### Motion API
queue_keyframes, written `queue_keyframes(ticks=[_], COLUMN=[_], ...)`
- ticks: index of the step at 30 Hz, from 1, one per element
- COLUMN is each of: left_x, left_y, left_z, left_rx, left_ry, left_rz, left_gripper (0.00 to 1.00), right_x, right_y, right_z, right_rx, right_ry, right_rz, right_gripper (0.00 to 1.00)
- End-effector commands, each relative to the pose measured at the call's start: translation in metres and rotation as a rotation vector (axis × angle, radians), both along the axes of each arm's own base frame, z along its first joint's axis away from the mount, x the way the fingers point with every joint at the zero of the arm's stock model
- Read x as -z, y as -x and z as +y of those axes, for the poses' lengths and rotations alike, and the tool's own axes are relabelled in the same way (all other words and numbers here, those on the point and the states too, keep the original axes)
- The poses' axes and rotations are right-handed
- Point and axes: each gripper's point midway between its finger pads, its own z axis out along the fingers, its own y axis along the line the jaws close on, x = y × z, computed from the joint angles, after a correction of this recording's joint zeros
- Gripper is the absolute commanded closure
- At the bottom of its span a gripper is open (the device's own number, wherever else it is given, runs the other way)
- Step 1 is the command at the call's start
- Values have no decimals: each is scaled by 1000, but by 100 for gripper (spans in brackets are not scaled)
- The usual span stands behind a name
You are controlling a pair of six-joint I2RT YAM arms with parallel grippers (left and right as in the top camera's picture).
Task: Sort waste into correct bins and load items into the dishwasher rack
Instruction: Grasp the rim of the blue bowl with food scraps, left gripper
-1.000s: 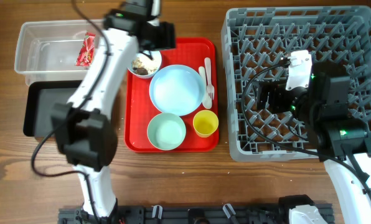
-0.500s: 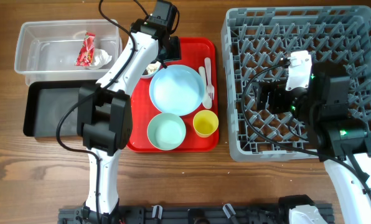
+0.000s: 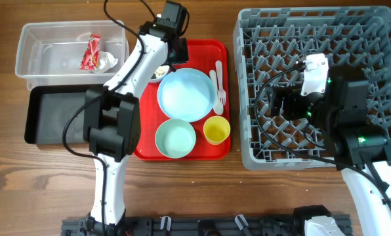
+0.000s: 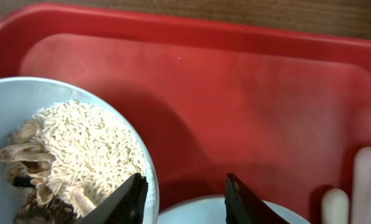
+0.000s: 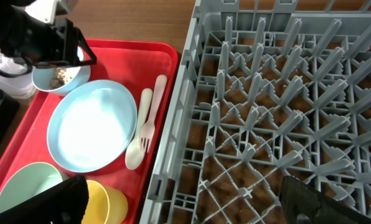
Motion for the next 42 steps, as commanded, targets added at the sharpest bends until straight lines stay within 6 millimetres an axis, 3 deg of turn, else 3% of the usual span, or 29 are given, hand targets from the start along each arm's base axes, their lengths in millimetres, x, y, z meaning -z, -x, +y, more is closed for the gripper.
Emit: queue_keyframes(ticks=[1, 4, 6, 9, 18, 22, 26, 29, 33, 37, 42], left_x=[22, 25, 24, 24, 22, -8, -62, -100, -127, -138, -132], left_y=[-1, 0, -1, -1, -1, -2, 2, 16, 50, 86, 118], left_z=[7, 7, 6, 6, 6, 6, 7, 12, 24, 40, 60], left_rx=[-15, -15, -15, -15, -14, -8, -8, -7, -9, -17, -47], left_ry=[-31, -33, -32, -32, -30, -17, 10, 23, 7, -12, 10], left_rz=[29, 35, 32, 32, 28, -15, -86, -114, -65, 32, 180], left_gripper=[58, 62, 78, 92, 96, 96, 96, 96, 96, 96, 96], right_x=[-5, -5, -6, -6, -6, -6, -6, -6, -6, -6, -8], right_y=[-1, -2, -2, -2, -2, -2, -2, -2, -2, -2, -3], right_z=[3, 2, 2, 2, 2, 2, 2, 2, 2, 2, 3], right_rx=[-16, -10, -11, -10, -10, -16, -16, -16, -27, -27, -27], right_ry=[-10, -5, -5, -5, -5, 0, -1, 0, 13, 12, 10], right_rz=[-9, -10, -12, -14, -14, -16, -16, -17, -20, -23, -29], right_gripper=[0, 0, 0, 0, 0, 0, 0, 0, 0, 0, 0])
